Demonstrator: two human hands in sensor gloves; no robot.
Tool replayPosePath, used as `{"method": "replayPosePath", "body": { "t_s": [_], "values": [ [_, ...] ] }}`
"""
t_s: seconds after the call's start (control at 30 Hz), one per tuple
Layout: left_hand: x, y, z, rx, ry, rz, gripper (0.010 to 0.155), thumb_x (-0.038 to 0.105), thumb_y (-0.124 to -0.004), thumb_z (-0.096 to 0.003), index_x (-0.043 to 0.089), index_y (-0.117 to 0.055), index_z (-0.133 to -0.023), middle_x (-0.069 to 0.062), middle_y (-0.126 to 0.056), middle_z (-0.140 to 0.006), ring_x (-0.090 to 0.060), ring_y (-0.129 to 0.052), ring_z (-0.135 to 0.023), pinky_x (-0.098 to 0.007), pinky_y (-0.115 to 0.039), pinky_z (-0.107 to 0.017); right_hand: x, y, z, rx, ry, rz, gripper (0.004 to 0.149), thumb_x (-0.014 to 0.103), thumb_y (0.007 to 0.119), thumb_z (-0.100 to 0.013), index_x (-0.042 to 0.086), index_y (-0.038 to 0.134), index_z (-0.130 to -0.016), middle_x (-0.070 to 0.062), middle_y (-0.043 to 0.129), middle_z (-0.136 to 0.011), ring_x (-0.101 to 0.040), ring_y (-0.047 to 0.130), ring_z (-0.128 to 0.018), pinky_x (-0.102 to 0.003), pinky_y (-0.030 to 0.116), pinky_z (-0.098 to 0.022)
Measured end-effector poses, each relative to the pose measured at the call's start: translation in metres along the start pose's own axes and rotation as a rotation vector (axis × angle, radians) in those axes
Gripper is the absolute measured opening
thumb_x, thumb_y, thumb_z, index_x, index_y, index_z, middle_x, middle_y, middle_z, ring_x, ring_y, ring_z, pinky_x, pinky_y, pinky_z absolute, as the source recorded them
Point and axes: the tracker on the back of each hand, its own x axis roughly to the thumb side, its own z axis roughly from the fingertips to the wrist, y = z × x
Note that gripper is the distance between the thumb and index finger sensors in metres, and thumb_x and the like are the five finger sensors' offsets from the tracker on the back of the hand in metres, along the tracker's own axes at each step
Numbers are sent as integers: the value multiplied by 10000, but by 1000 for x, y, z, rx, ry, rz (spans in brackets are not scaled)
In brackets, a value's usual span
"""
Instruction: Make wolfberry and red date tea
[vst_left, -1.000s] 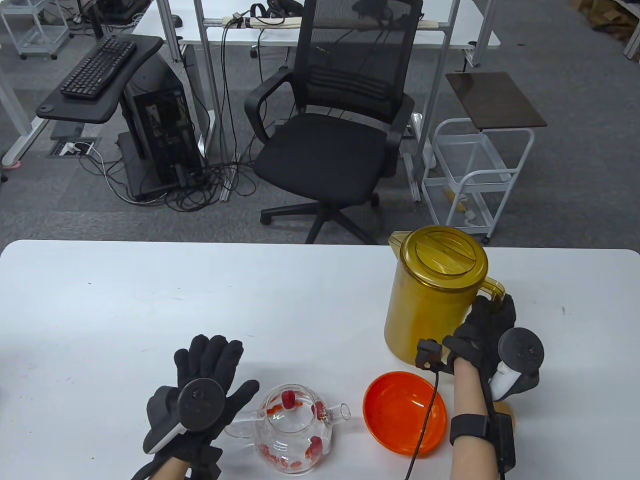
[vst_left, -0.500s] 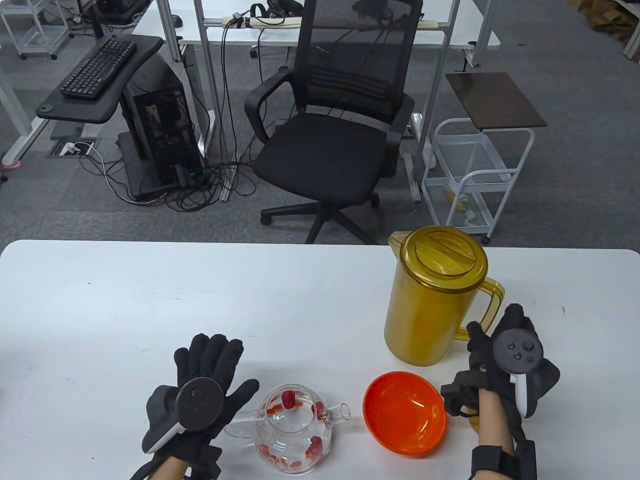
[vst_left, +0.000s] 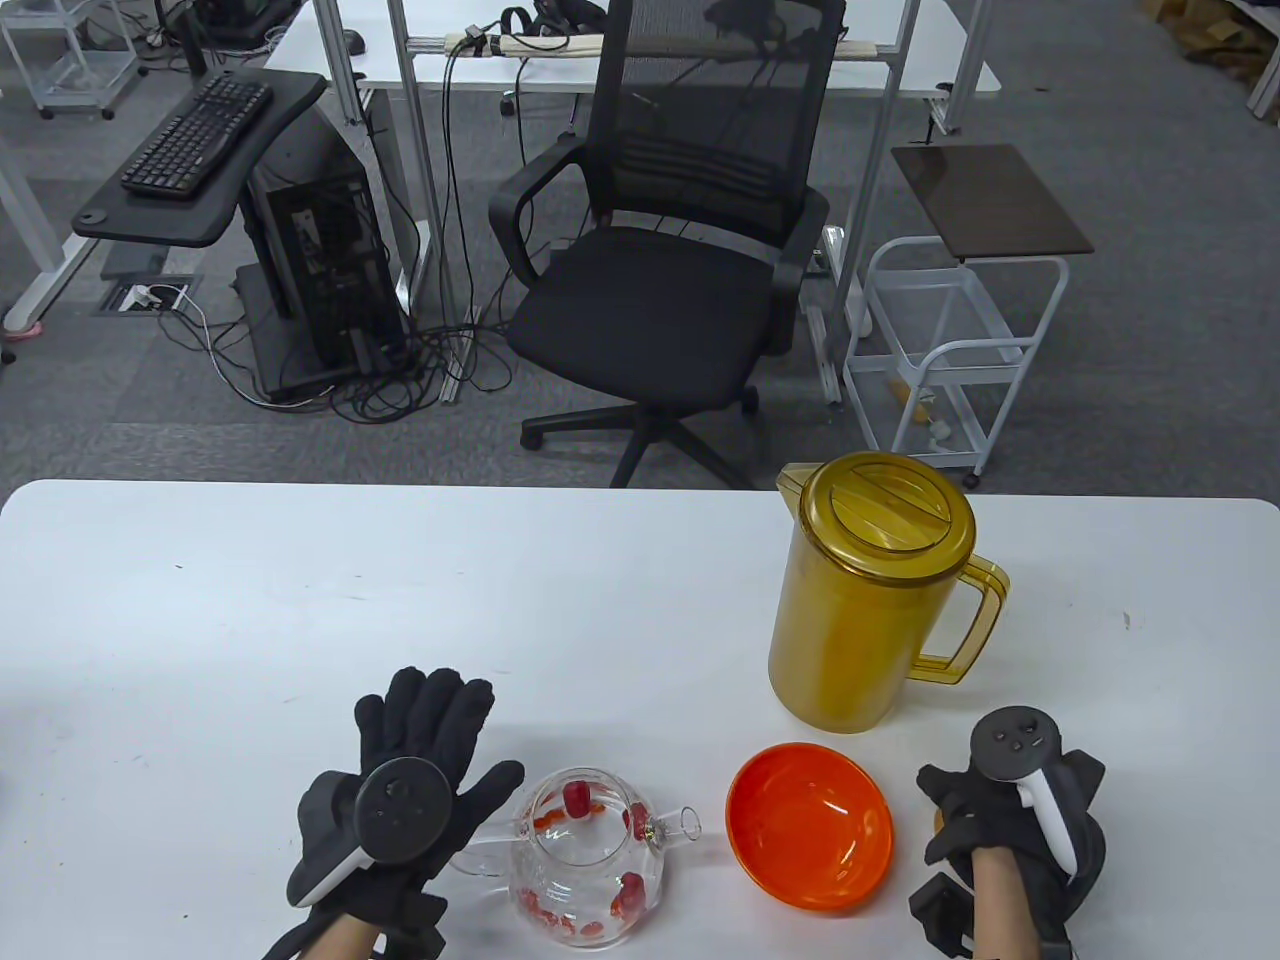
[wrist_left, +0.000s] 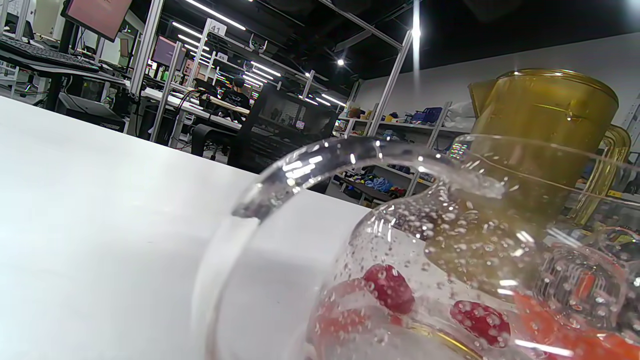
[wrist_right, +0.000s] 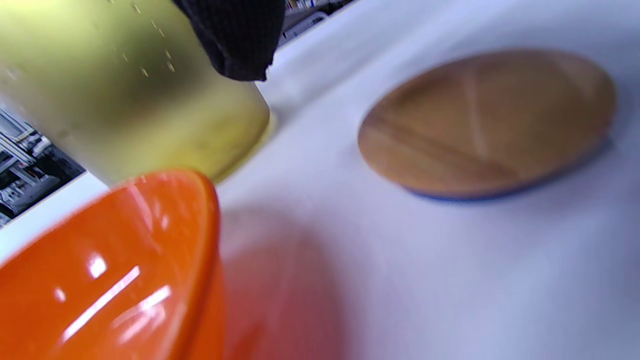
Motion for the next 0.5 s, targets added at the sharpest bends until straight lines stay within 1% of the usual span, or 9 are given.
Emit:
{"method": "replayPosePath", "body": {
  "t_s": [0.2,0.27,0.3,0.37,0.43,0.5],
  "values": [
    [0,0,0,0,2,1,796,646,-582,-557,240,-346,-1200,-152,-345,-1271,-475,-212,-1156,-549,-91,-788,-11,25,-10,161,64,46,873,359,819,-528,71,265,-1138,-432,166,-1073,-729,203,-924,-848,315,-592],
    [0,0,0,-1,3,1,795,645,-582,-557,240,-346,-1199,-151,-347,-1270,-477,-213,-1154,-549,-92,-788,-13,32,-13,200,78,60,880,361,820,-528,71,252,-1133,-422,81,-1061,-714,157,-922,-844,335,-597],
    [0,0,0,-1,3,1,795,645,-583,-557,240,-347,-1199,-150,-346,-1271,-475,-214,-1155,-549,-92,-788,-13,35,-14,205,86,78,884,364,820,-527,87,235,-1129,-414,59,-1053,-709,143,-920,-836,360,-604],
    [0,0,0,-1,3,1,796,645,-583,-557,239,-347,-1200,-153,-346,-1270,-476,-213,-1155,-550,-92,-788,-12,39,-15,182,96,126,873,359,827,-523,98,248,-1121,-402,73,-1052,-699,157,-923,-830,373,-605],
    [0,0,0,-1,3,1,796,645,-584,-557,240,-347,-1200,-152,-348,-1270,-476,-213,-1155,-549,-92,-788,-12,38,-16,149,94,148,862,382,836,-505,99,300,-1118,-403,130,-1057,-695,217,-928,-820,421,-601],
    [0,0,0,-1,3,1,795,645,-584,-556,241,-348,-1199,-150,-348,-1270,-475,-214,-1155,-548,-95,-789,-15,36,-17,107,102,126,804,363,837,-503,115,368,-1107,-383,186,-1062,-671,271,-932,-804,446,-599]
  ]
}}
